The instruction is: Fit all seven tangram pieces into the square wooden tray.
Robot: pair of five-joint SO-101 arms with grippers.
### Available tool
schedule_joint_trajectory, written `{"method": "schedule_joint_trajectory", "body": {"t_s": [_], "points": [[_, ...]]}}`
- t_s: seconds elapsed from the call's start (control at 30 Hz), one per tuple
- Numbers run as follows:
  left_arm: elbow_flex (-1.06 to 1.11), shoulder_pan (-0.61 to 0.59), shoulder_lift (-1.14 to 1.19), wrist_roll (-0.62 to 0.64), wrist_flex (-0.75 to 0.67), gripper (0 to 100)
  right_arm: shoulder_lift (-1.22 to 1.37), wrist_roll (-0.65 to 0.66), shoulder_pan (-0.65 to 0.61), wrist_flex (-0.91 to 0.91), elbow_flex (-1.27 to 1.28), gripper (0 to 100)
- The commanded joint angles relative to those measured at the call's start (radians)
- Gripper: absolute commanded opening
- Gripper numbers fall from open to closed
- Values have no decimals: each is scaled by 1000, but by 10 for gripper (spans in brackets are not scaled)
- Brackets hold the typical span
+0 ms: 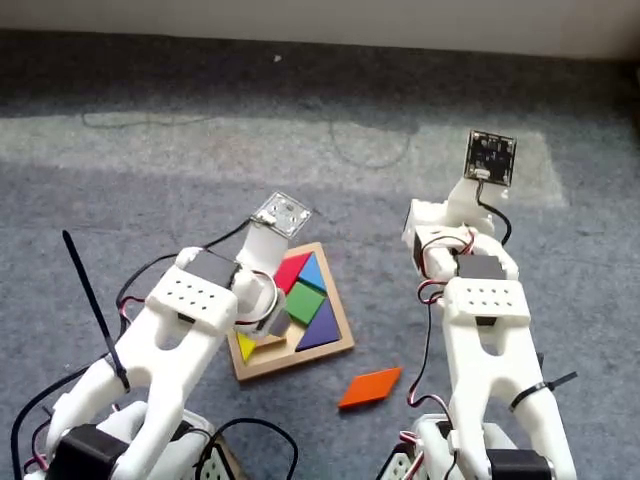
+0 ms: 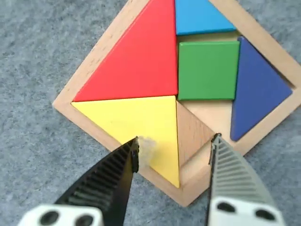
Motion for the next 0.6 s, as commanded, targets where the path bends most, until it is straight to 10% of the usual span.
{"method": "schedule_joint_trajectory", "body": {"t_s": [0.0, 0.57], "points": [[41, 21, -16, -8, -71, 323, -36, -2, 10, -25, -2, 31], [193, -38, -15, -69, -267, 229, -38, -2, 10, -25, -2, 31]]}}
